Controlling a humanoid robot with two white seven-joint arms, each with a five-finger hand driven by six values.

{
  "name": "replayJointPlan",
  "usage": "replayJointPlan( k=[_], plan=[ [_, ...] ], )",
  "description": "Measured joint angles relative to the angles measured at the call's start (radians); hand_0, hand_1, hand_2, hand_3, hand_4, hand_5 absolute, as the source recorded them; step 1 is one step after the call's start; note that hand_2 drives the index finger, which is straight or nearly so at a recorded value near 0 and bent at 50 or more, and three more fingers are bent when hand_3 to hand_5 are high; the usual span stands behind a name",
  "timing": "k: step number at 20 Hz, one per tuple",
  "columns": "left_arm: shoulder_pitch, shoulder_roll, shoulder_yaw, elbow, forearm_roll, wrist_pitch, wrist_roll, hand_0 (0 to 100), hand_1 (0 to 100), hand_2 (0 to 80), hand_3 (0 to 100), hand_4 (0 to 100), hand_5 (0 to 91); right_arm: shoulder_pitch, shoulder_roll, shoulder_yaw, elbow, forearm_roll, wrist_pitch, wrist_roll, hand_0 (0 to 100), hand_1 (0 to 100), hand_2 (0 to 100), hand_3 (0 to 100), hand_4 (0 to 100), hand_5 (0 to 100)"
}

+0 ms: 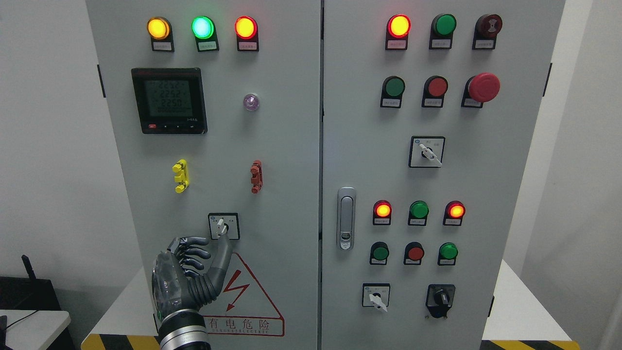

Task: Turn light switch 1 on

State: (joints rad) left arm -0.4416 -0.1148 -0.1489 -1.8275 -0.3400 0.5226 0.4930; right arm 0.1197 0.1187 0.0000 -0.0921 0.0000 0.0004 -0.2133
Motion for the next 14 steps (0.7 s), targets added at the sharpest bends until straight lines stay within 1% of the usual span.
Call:
replayJointPlan(
  k=[14],
  plan=[
    [-0.03, 0.0, -0.003, 0.004, 0.002, 0.038, 0.0, 17, 57, 52.1, 75, 81, 73.1, 0.0, 0.0, 0.0, 0.0, 0.0, 0.0, 0.0, 12, 39, 0, 0, 0, 0]
  ],
)
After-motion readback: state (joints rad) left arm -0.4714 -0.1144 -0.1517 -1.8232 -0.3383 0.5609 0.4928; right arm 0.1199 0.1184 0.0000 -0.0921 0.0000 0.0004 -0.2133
